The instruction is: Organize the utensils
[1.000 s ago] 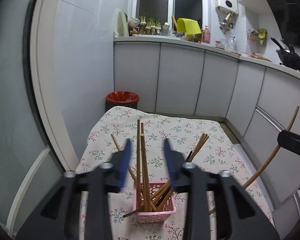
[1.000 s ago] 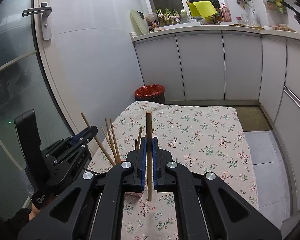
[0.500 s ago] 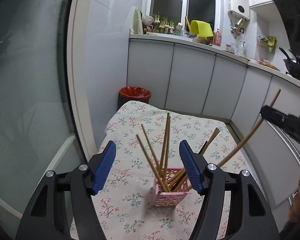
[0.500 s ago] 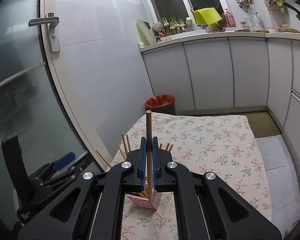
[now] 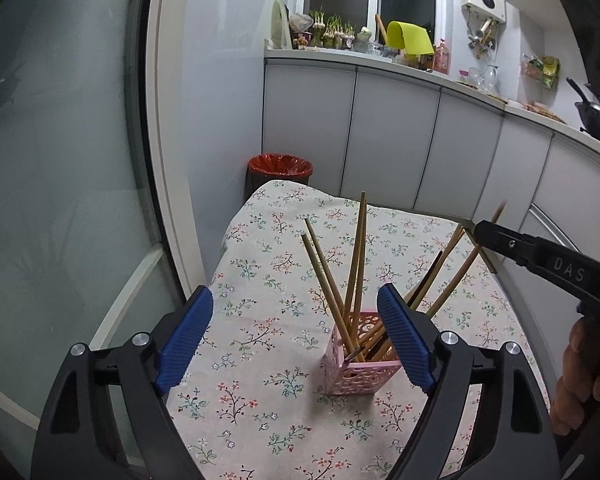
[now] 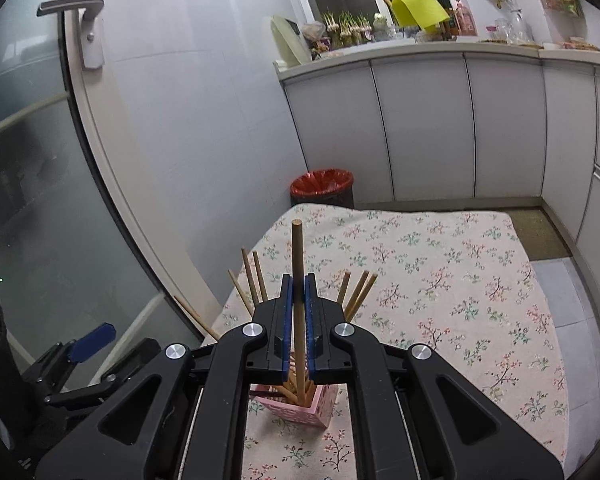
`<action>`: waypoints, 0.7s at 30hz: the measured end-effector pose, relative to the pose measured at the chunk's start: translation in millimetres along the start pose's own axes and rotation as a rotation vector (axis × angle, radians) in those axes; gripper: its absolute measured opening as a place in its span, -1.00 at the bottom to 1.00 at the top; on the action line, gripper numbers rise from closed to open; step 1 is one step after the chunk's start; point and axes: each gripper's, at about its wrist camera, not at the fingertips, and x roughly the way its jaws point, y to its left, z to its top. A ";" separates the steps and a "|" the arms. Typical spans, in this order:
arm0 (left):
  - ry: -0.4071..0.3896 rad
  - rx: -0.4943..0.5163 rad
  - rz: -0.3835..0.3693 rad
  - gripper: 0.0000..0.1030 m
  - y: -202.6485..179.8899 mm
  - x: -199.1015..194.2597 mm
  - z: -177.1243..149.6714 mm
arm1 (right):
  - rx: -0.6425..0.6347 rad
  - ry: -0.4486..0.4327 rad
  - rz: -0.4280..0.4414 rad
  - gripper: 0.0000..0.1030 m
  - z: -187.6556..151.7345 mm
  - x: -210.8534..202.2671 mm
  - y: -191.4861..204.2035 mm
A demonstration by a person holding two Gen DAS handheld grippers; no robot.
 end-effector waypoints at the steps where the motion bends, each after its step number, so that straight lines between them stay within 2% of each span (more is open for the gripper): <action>1: 0.002 0.000 0.000 0.63 -0.1 0.4 -0.4 | 0.002 0.009 0.003 -0.89 -1.1 2.7 -0.3; 3: 0.012 -0.005 -0.013 0.65 -0.2 1.3 -0.9 | 0.012 0.038 0.019 -0.81 -4.0 9.4 -2.1; 7: 0.023 -0.009 -0.022 0.73 -0.7 2.0 -5.0 | 0.024 0.031 0.014 -0.34 -4.0 1.8 -5.8; 11: 0.040 -0.002 -0.036 0.80 -7.4 1.7 -11.4 | 0.023 0.011 0.006 -0.05 -1.5 -14.2 -13.3; 13: 0.045 -0.004 -0.036 0.84 -12.2 1.3 -15.6 | 0.016 0.013 -0.012 0.23 -2.7 -21.0 -19.5; 14: 0.047 -0.008 -0.033 0.87 -15.3 1.6 -18.9 | 0.012 0.015 -0.023 0.28 -3.9 -24.8 -22.9; 16: 0.058 -0.005 -0.027 0.87 -23.0 4.1 -24.9 | 0.004 0.022 -0.040 0.59 -7.1 -30.8 -29.2; 18: 0.080 0.014 -0.024 0.87 -31.1 8.7 -30.7 | -0.003 0.028 -0.051 0.81 -10.4 -36.0 -35.2; 21: 0.121 0.057 -0.017 0.87 -47.0 18.3 -42.2 | -0.017 0.051 -0.059 0.86 -18.8 -40.5 -43.9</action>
